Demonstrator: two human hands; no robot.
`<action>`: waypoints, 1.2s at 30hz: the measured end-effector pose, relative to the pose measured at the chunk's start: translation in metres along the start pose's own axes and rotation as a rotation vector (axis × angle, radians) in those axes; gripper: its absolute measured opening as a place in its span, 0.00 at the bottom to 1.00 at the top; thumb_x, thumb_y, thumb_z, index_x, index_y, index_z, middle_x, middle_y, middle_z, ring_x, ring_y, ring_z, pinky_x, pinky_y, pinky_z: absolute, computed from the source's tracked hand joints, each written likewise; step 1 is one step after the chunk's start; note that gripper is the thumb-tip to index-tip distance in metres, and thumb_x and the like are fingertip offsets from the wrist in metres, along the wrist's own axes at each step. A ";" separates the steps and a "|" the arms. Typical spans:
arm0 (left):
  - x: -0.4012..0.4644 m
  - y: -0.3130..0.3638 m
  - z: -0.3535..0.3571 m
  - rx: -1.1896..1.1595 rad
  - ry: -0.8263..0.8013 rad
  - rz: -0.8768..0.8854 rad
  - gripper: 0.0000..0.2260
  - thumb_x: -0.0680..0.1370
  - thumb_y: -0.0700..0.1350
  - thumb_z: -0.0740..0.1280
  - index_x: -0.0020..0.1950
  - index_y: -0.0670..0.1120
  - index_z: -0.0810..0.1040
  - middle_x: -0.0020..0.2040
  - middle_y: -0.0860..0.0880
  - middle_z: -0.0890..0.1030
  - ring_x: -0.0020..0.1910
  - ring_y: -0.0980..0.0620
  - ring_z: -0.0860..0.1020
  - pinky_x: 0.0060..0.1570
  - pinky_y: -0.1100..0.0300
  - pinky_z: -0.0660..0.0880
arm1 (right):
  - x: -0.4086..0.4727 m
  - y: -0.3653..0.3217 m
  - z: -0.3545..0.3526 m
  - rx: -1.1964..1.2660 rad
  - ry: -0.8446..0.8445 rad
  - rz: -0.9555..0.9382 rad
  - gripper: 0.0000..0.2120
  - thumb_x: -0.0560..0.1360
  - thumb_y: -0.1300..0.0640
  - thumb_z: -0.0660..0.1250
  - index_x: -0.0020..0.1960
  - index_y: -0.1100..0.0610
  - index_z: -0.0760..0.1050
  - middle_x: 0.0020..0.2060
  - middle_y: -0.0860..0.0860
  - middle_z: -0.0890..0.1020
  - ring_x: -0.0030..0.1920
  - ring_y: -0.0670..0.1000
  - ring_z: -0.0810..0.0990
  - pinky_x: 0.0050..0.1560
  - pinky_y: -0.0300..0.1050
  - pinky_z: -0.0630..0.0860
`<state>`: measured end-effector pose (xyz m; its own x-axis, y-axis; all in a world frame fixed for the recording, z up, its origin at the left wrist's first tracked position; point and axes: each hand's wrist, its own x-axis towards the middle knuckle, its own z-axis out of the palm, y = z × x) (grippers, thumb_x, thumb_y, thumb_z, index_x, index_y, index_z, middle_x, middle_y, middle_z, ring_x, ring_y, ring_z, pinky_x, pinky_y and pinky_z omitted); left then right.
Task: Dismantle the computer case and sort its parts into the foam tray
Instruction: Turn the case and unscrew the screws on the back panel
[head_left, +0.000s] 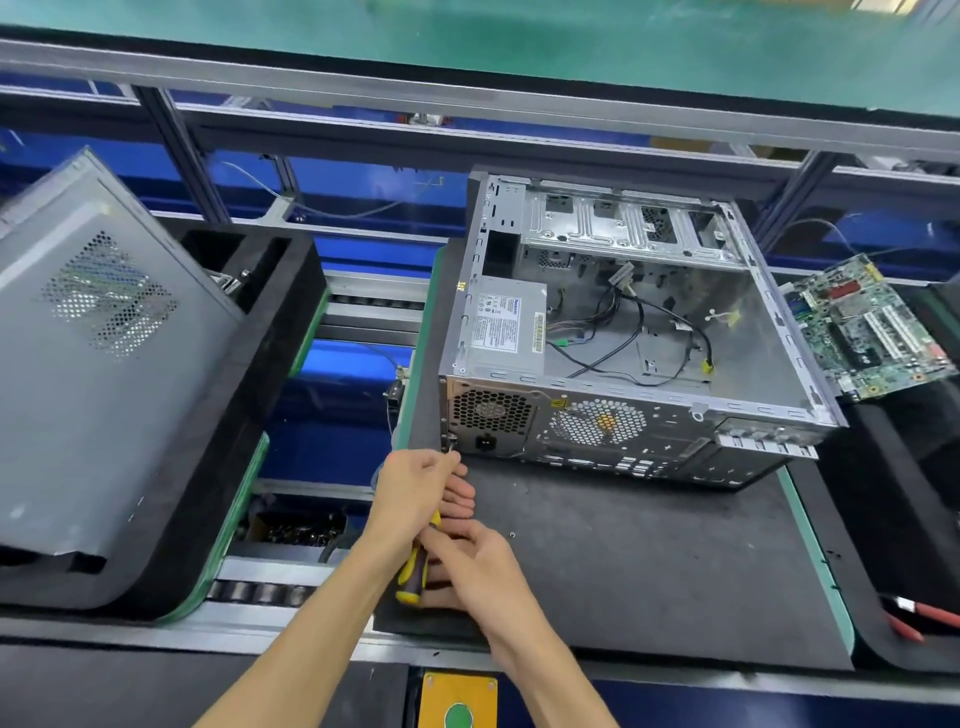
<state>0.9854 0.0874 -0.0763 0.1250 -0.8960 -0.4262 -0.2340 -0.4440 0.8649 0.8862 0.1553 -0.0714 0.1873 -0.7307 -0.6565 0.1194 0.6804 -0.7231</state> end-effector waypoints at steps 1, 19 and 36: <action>0.000 0.001 0.001 -0.036 -0.020 -0.016 0.14 0.83 0.44 0.64 0.46 0.38 0.83 0.33 0.44 0.85 0.32 0.47 0.85 0.30 0.61 0.80 | 0.000 -0.001 -0.001 0.017 -0.060 0.026 0.11 0.81 0.56 0.68 0.59 0.62 0.78 0.45 0.58 0.87 0.46 0.55 0.87 0.49 0.50 0.84; 0.004 -0.003 0.003 -0.152 -0.114 -0.039 0.12 0.84 0.47 0.63 0.49 0.42 0.82 0.37 0.43 0.86 0.37 0.45 0.86 0.33 0.58 0.82 | 0.000 -0.002 -0.007 -0.148 0.041 -0.069 0.13 0.75 0.53 0.75 0.52 0.62 0.83 0.35 0.50 0.82 0.36 0.44 0.78 0.38 0.40 0.76; 0.006 -0.003 0.004 -0.330 -0.132 -0.127 0.12 0.83 0.44 0.65 0.50 0.36 0.82 0.41 0.38 0.86 0.40 0.42 0.86 0.34 0.59 0.81 | -0.007 -0.005 -0.007 0.105 -0.053 0.008 0.15 0.78 0.52 0.72 0.57 0.64 0.81 0.42 0.57 0.86 0.43 0.54 0.86 0.43 0.47 0.83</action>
<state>0.9829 0.0830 -0.0827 0.0023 -0.8371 -0.5471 0.1016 -0.5441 0.8329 0.8774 0.1562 -0.0645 0.2392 -0.7231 -0.6480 0.2187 0.6904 -0.6896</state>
